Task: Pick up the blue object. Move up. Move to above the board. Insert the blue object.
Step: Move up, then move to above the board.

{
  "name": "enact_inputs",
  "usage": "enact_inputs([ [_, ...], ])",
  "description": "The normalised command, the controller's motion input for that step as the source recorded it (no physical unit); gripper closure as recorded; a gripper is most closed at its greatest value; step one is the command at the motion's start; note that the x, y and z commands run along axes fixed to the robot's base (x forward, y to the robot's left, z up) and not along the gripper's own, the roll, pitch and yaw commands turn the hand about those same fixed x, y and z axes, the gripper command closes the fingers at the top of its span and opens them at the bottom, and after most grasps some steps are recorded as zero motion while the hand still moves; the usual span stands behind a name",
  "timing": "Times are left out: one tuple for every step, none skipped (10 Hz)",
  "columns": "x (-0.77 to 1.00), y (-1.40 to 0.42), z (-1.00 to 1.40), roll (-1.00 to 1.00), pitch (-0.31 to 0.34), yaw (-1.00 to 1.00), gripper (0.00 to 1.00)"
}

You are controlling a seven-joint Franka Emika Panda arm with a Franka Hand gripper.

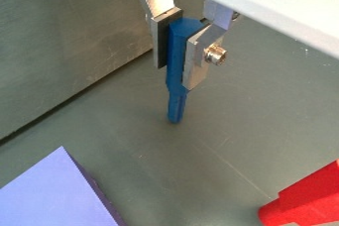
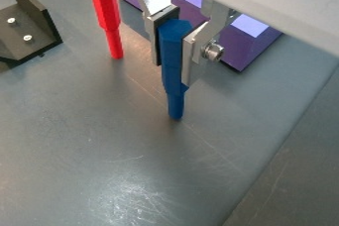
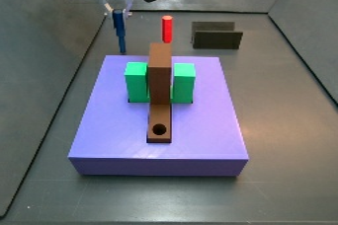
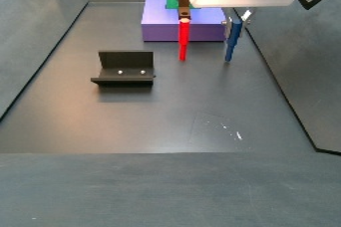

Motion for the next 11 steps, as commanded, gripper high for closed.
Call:
enact_inputs([
  [0.0,0.0,0.83,0.0,0.0,0.0,1.0],
  [0.03,-0.05,0.83,0.0,-0.002,0.05,1.0],
  [-0.01,-0.06,0.51,-0.01,0.056,0.05,1.0],
  [0.01,-0.04,0.31,-0.02,0.044,0.04,1.0],
  [0.0,0.0,1.4,0.0,0.0,0.0,1.0],
  [-0.04,0.0,1.4,0.0,0.032,-0.01,1.0],
  [-0.08,0.0,1.4,-0.01,0.012,-0.01,1.0],
  [-0.06,0.0,1.4,-0.02,-0.012,0.0,1.0],
  [0.04,0.0,1.4,-0.04,0.05,-0.01,1.0],
  [0.05,0.0,0.83,-0.04,0.097,-0.01,1.0],
  [0.02,0.0,0.32,-0.05,0.086,-0.01,1.0],
])
